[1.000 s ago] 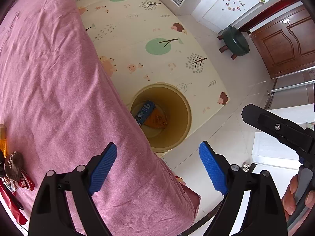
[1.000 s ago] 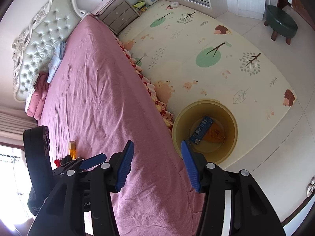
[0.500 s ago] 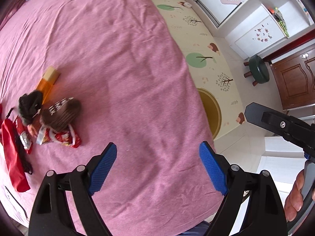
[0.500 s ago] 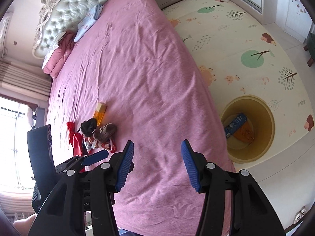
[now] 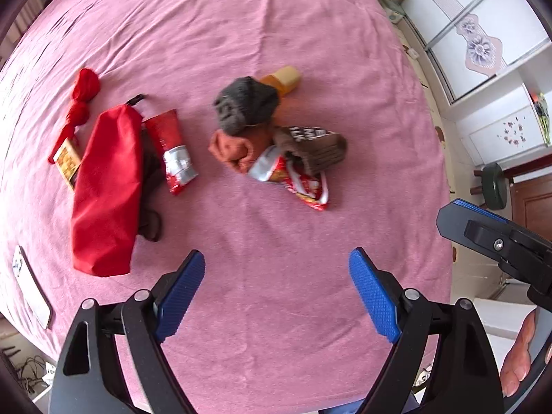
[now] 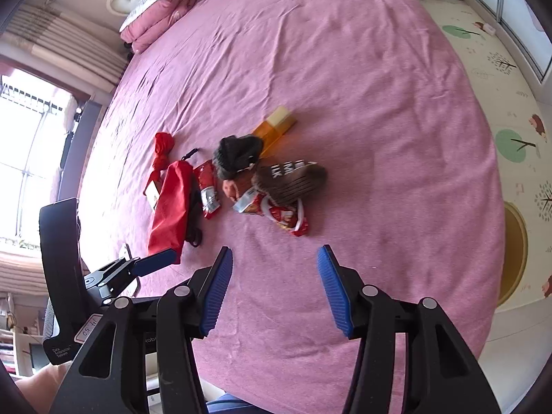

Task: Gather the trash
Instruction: 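Move both tools back over the pile on the bed, then grasp the red pouch with the left tool while the right tool grasps the red tube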

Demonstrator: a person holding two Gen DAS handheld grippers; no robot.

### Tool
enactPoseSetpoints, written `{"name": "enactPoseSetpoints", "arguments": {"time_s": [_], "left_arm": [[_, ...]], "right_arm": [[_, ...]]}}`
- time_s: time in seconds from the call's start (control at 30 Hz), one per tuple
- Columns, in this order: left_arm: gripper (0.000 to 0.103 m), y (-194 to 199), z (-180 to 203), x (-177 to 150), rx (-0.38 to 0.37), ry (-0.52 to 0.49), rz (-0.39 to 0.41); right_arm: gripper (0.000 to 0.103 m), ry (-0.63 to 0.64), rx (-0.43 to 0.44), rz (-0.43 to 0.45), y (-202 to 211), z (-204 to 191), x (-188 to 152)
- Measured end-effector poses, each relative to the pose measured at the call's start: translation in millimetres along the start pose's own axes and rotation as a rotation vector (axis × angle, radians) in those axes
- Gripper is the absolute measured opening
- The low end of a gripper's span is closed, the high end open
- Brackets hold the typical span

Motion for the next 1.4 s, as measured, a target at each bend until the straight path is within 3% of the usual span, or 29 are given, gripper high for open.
{"name": "enactPoseSetpoints", "arguments": {"time_s": [0.13,0.47,0.7,1.13,1.2,1.27,1.4], "left_arm": [[0.085,2,-52,-8,-0.005,0.074,0.002],[0.086,2,-152,-9,-0.049,0.197,0.002],[0.086,-17,-184,-1,-0.109,0.222,-0.041],[0.09,-59,-213,8,-0.227,0.306,-0.125],[0.087,-67,-211,8,-0.258,0.32,-0.149],[0.068,-73,-205,9,-0.284,0.319,-0.171],[0.041,-77,-195,6,-0.301,0.291,-0.219]], "right_arm": [[0.062,0.034,-0.008,-0.017,-24,-37,4],[0.064,0.072,-0.032,-0.079,-84,-97,17],[0.064,0.068,-0.042,-0.107,-113,-120,25],[0.064,0.032,-0.082,-0.148,-140,-113,40],[0.064,0.032,-0.087,-0.154,-144,-113,42],[0.064,0.037,-0.094,-0.162,-148,-113,45],[0.064,0.041,-0.115,-0.176,-160,-111,54]]}}
Point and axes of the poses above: each gripper's, at about its wrist camera, not at the fingertips, and y roughly against the way its jaws point, z to its right, x to its top, the point moved 10 cm from there along -y, roughly the way its jaws point, and after that the axes turned 13 degrees about -z, right-handed, at the moved point
